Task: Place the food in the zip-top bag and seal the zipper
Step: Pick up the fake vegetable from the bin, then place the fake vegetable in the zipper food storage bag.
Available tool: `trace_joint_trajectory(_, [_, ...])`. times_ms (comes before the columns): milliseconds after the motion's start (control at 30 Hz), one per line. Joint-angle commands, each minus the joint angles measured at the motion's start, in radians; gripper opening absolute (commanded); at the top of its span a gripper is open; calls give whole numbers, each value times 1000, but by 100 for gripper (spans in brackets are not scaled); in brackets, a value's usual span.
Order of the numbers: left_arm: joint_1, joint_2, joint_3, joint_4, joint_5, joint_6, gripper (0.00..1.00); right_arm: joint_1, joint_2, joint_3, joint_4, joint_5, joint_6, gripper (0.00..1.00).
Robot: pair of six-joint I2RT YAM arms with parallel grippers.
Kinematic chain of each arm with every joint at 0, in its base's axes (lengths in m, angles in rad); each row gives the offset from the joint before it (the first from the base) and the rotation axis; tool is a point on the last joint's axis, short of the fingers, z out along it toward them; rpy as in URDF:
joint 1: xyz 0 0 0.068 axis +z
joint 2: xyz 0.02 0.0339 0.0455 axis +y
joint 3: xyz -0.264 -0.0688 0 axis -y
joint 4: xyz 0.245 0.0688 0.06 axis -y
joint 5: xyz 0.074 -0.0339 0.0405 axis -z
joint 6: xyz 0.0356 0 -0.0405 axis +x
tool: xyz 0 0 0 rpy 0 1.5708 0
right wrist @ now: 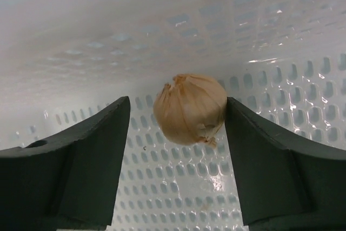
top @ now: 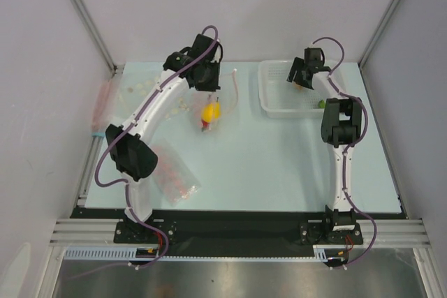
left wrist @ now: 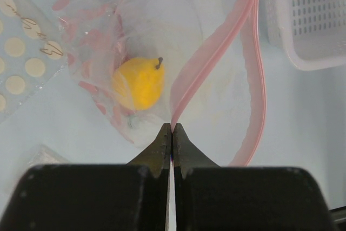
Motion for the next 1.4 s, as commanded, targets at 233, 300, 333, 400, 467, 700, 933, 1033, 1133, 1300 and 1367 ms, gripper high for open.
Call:
trace_joint_trajectory(233, [-20,15,8,50,40,11,0,-1,-14,25,36,26,-30,36])
trace_joint_trajectory(300, [-22,16,8,53,51,8,0,0,-78,-26,65,17,-37,32])
trace_joint_trajectory(333, [-22,15,8,56,55,6,0,2,-103,-49,75,8,-40,31])
trace_joint_trajectory(400, [-29,15,5,59,62,3,0,3,-190,-129,101,-30,-40,29])
trace_joint_trajectory(467, [-39,13,1,64,65,3,0,11,-291,-217,119,-84,-42,27])
trace_joint_trajectory(700, [-57,-17,-51,99,102,-17,0,98,-625,-486,158,-225,-36,25])
trace_joint_trajectory(933, [-83,-51,-87,111,117,-40,0,261,-903,-684,202,-331,58,25])
trace_joint_trajectory(1033, [-92,-67,-91,111,144,-51,0,327,-980,-747,236,-359,98,25])
trace_joint_trajectory(1133, [-109,-86,-90,108,146,-60,0,390,-1005,-772,240,-362,125,24])
trace_joint_trajectory(1300, [-123,-125,-98,94,155,-83,0,439,-1007,-824,245,-332,144,24])
trace_joint_trajectory(1367, [-128,-145,-101,88,158,-91,0,451,-1008,-841,263,-329,153,24])
